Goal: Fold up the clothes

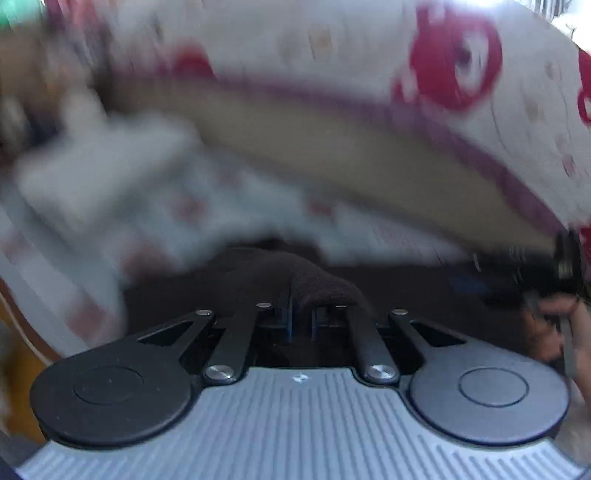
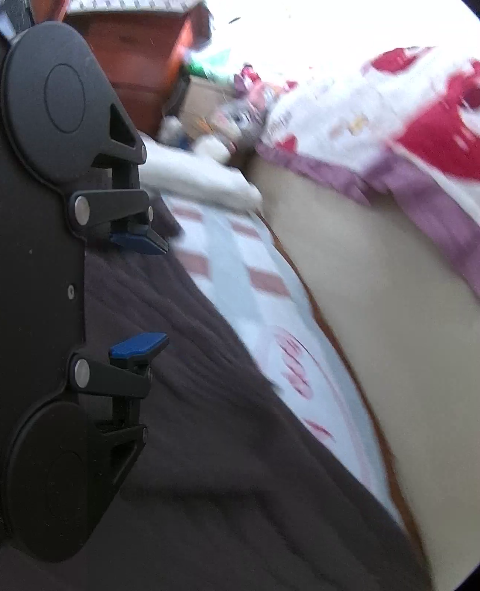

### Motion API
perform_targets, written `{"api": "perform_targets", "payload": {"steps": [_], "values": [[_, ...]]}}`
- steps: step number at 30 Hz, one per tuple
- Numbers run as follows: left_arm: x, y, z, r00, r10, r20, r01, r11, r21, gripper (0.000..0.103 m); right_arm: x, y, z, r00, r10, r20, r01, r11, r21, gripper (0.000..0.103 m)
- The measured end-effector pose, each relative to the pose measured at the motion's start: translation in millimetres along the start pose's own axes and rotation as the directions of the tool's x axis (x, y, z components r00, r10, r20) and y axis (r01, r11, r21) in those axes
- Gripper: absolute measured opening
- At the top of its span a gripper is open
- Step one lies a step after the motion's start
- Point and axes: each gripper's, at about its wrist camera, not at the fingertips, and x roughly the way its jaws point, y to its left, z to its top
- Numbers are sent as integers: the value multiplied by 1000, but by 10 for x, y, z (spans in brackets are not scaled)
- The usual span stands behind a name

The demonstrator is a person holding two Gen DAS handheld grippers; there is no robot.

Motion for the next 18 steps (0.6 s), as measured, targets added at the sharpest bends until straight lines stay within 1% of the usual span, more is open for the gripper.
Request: {"api": "perform_targets", "payload": {"steps": [1, 2, 4, 5, 7, 8, 9, 10, 11, 12, 13, 14, 15, 16, 17, 18], "values": [[120, 32, -70, 997, -12, -73, 11, 1000, -15, 9, -13, 63, -83, 1000, 18, -9, -18, 1000, 2, 54], [202, 58, -135, 992, -37, -121, 34, 999, -32, 9, 9, 138, -160, 999, 37, -29, -37, 999, 0, 54], [270, 81, -237, 980, -118, -158, 109, 992, -67, 9, 91, 239, -316, 994, 68, -91, -67, 998, 9, 54], [283, 70, -264, 971, -166, -170, 155, 985, -77, 9, 145, 269, -398, 989, 82, -124, -80, 997, 24, 54], [290, 18, -258, 957, -225, -184, 218, 974, -58, 9, 271, 316, -568, 977, 104, -185, -97, 994, 49, 59], [281, -21, -235, 952, -237, -195, 236, 971, -26, 13, 355, 360, -667, 973, 92, -211, -84, 995, 47, 59], [250, -62, -206, 951, -233, -203, 242, 970, 20, 24, 422, 386, -746, 971, 68, -229, -63, 998, 30, 60], [207, -100, -181, 952, -228, -203, 244, 968, 60, 31, 498, 418, -817, 968, 37, -247, -41, 999, -10, 61], [162, -131, -162, 951, -236, -202, 258, 962, 90, 48, 590, 448, -891, 961, 6, -278, -25, 998, -66, 61], [118, -151, -158, 945, -256, -204, 281, 954, 105, 59, 682, 477, -964, 951, -27, -307, -12, 992, -122, 61], [77, -169, -162, 939, -273, -210, 300, 947, 113, 62, 765, 490, -1024, 946, -46, -322, -1, 989, -145, 62], [51, -176, -174, 937, -277, -215, 306, 944, 119, 62, 846, 501, -1083, 940, -64, -335, 9, 986, -165, 62], [41, -171, -197, 939, -268, -216, 298, 947, 122, 62, 879, 523, -1132, 944, -52, -326, -11, 982, -189, 62], [36, -156, -218, 944, -250, -217, 281, 951, 126, 62, 908, 546, -1180, 949, -36, -314, -33, 977, -212, 52], [43, -131, -240, 951, -222, -214, 253, 959, 127, 62, 915, 601, -1205, 951, -43, -306, -40, 965, -261, 42], [50, -92, -259, 959, -194, -208, 223, 967, 124, 62, 921, 659, -1229, 953, -52, -297, -45, 949, -311, 20]]}}
